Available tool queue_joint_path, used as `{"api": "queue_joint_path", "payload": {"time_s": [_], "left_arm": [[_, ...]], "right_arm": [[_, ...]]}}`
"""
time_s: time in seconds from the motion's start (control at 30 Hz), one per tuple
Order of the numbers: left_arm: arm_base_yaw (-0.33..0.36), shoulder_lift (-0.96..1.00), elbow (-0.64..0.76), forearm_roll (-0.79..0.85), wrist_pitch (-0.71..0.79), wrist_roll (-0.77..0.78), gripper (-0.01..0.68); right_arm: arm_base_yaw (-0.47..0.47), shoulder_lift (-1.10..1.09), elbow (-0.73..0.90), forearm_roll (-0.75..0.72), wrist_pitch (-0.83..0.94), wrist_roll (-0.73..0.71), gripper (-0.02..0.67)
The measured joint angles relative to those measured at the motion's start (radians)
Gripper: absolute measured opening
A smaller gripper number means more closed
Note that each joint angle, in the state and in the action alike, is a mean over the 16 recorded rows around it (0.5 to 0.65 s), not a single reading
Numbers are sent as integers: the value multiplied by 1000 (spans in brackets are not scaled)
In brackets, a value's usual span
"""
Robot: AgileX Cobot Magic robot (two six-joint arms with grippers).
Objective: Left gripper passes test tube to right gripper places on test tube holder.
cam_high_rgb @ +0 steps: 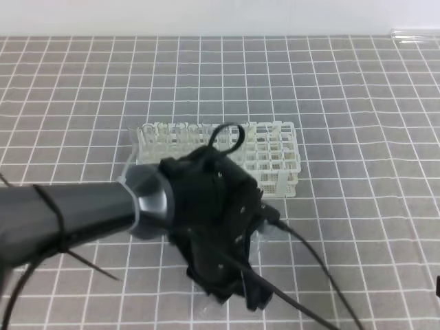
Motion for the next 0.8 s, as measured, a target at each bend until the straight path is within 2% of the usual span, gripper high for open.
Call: {"api": "queue_joint_path", "payload": {"time_s": [0.23,0.37,0.57,0.8], "left_arm": [[1,-141,-14,9,-29,60,61],[2,-268,29,32,-95,67,55],[15,-472,189,71,-252,26,67],[63,-697,476,109,-544,-75,61]], "right_arm": [[0,0,-22,12,34,0,-13],[0,10,-44,26,52,-1,-13],[0,59,-77,107,63,-48,-13],[16,179,-101,292,49,-188,-13]]}}
